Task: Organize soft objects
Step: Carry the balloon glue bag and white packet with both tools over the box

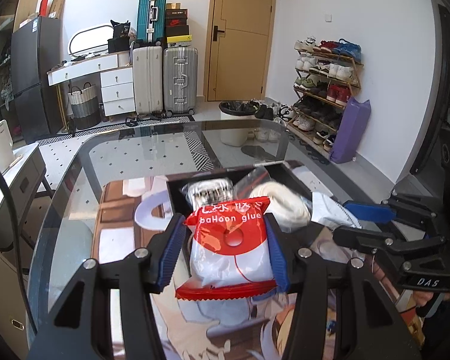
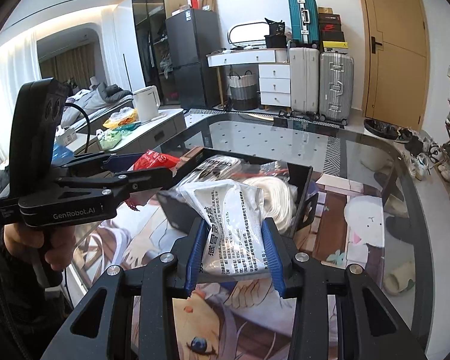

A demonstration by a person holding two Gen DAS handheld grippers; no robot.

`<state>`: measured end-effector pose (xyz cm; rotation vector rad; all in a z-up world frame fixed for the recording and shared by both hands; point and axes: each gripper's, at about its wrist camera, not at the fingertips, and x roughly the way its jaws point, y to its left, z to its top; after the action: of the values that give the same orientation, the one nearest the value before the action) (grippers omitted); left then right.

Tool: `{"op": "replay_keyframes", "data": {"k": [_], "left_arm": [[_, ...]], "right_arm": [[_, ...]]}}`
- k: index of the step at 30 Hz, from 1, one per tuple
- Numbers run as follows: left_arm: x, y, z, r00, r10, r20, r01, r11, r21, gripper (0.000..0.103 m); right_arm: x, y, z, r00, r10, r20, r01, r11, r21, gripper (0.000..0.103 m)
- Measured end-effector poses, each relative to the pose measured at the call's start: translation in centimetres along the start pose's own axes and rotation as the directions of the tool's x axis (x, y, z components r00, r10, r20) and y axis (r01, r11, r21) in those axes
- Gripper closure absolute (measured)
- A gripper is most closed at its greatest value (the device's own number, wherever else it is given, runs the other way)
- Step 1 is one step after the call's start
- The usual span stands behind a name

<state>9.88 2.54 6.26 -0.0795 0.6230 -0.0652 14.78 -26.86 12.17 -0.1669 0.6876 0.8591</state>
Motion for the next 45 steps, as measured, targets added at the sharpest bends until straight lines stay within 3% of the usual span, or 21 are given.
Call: {"op": "replay_keyframes", "data": {"k": [19,25,45], "left_arm": [[4.4,1.6,2.3,1.000,-0.006,-0.017,0.006,1.000,-0.029,0.051],[5.6,1.8,2.0,0.999,-0.013,-0.043,0.011,0.999,-0.036,0.051],[7.9,0.8,1.2,0.997,0.001,-0.082,0.000,1.000,0.015,0.050]], "right_arm": [[3.9,-1.9,3.7,1.000,-0.011,-0.006,0.012,0.999,0.042,0.065],[5.8,-2.3,3.4,0.998,-0.033,-0.061,0.035,0.999,0.025,0.065],[8.2,-3.4,3.6,0.998,-0.043,-0.039,0.043,0.999,0.001,0.064]]}}
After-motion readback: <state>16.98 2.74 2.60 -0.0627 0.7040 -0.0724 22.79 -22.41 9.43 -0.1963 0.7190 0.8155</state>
